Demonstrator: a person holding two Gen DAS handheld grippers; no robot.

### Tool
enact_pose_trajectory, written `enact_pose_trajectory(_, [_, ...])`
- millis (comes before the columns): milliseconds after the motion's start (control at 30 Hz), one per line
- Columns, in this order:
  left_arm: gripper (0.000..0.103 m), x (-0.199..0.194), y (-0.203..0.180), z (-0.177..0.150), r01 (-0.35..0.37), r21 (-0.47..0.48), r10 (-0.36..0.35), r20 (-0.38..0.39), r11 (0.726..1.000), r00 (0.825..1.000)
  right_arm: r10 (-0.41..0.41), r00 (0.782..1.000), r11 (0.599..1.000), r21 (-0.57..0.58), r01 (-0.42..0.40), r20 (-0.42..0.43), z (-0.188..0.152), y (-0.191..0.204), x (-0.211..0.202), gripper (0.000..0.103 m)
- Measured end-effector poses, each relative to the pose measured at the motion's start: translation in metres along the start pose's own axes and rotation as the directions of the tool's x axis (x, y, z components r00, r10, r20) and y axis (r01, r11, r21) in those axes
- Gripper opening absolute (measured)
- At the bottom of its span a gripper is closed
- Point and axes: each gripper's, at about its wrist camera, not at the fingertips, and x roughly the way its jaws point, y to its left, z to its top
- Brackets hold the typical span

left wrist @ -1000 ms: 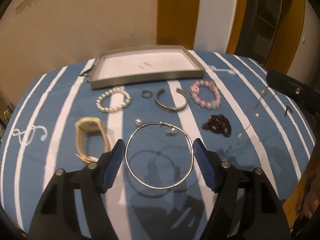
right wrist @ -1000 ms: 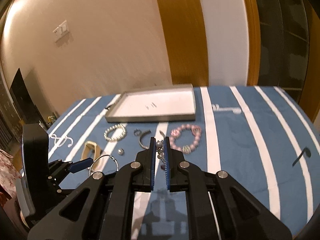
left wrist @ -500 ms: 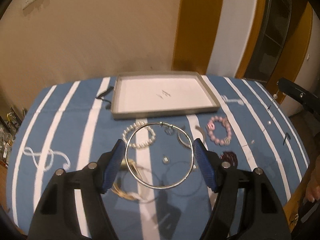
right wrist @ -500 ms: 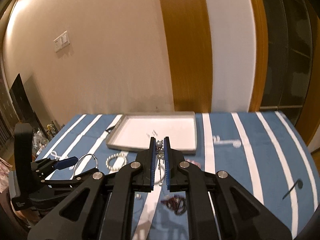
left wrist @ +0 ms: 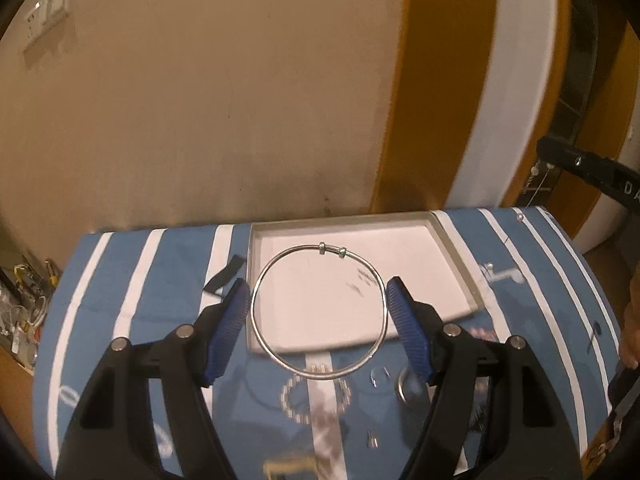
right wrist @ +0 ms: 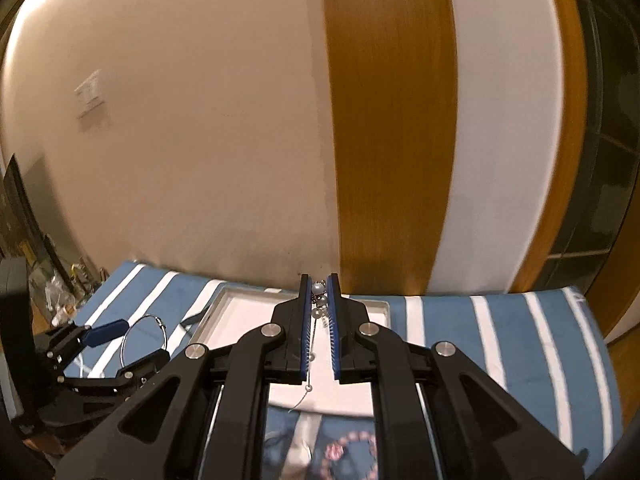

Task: Organize jewelry
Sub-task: 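Carry the bangle with the left tool into the tray while the right tool drops the earrings there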

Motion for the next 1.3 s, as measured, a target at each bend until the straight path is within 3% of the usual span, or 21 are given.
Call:
enact_pose_trajectory(300, [0.070,0.098,0.012,0.011,-0.011,-0.028,0.009,-0.075,1.000,0.997,-0.005,0.986,0.996,0.084,0.019,-0.166,-0.025,-0.024,0.118,0.008])
enact_pose_trajectory(400, [0.070,0.118,0.012,0.010,-0.013,-0.025,0.011,-0.094,1.000,0.996,0.006,0.967,0.992,0.121,0.026,-0.255,-0.036,-0.034,0.148,0.013])
enact_pose_trajectory(433, [0.070,0.123,0.011,0.009,-0.015,-0.020,0.013,-0.099,1.000,0.995,0.015,0.964,0.991,0.135,0.022,-0.267,-0.040,-0.039,0.150,0.018])
enact_pose_trajectory(500, [0.070,0.131,0.012,0.010,-0.015,-0.012,0.014,-0.107,1.000,0.994,0.022,0.966,0.988,0.155,0.018,-0.257,-0.045,-0.044,0.150,0.053])
enact_pose_trajectory(900, [0.070,0.176,0.006,0.014,-0.049,0.004,0.049,-0.176,0.999,0.983,0.027,0.972,0.982,0.186,0.017,-0.234,-0.057,-0.068,0.143,0.054])
enact_pose_trajectory(1000, [0.075,0.181,0.009,0.013,-0.069,-0.008,0.066,-0.195,0.998,0.979,0.034,0.969,0.984,0.178,0.010,-0.244,-0.064,-0.068,0.140,0.054])
enact_pose_trajectory(1067, [0.084,0.172,0.014,0.013,-0.075,-0.021,0.071,-0.175,0.997,0.982,0.041,0.970,0.984,0.179,0.002,-0.239,-0.067,-0.068,0.134,0.054])
enact_pose_trajectory(1300, [0.084,0.109,0.040,0.001,-0.083,-0.043,0.078,-0.111,0.996,0.991,0.077,0.973,0.985,0.165,-0.041,-0.218,-0.082,-0.057,0.087,0.054])
